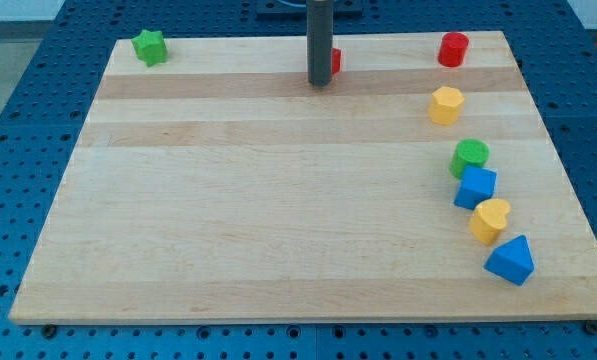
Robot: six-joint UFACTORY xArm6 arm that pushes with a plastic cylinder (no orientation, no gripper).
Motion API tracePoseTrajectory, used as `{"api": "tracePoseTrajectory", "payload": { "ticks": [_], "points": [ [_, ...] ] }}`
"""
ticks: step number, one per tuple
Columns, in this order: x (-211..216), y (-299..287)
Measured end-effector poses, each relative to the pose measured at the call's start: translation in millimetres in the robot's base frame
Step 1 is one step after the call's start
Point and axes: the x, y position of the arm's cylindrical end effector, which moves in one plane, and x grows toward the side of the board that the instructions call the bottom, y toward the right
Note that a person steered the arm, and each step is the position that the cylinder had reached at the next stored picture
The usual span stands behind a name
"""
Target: Move your arm to the left of the red circle
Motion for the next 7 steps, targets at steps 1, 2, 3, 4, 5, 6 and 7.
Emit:
{"api": "tracePoseTrajectory", "payload": {
  "ticks": [1, 2, 3, 4, 5, 6, 7],
  "points": [
    [-16.1, 0.0],
    [-29.4, 0.0],
    [-33.7, 0.0],
    [-32.6, -5.6],
    [-18.1, -20.3],
    [-8.8, -30.7],
    [-8.7, -31.5]
  ]
}}
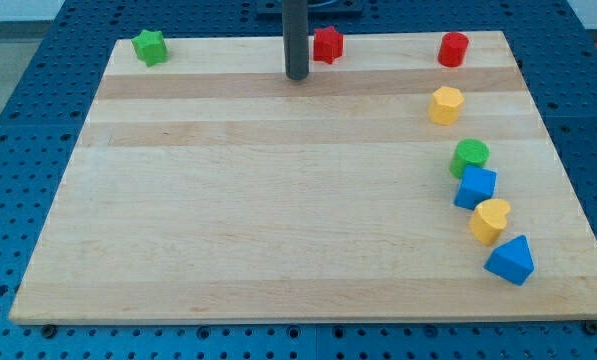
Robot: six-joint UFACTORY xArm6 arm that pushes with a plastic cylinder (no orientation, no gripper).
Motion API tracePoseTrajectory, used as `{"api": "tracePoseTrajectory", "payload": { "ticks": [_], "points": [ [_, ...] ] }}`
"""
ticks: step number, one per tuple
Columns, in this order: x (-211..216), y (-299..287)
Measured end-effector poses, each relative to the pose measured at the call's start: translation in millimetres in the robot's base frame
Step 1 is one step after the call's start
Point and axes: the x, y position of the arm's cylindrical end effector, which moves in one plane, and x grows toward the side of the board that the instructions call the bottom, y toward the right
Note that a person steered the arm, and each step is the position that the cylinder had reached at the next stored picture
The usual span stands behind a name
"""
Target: Move your arm to the left of the red circle
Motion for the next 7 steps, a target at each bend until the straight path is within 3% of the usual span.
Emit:
{"api": "tracePoseTrajectory", "payload": {
  "ticks": [3, 7],
  "points": [
    [25.7, 32.7],
    [-25.9, 132.5]
  ]
}}
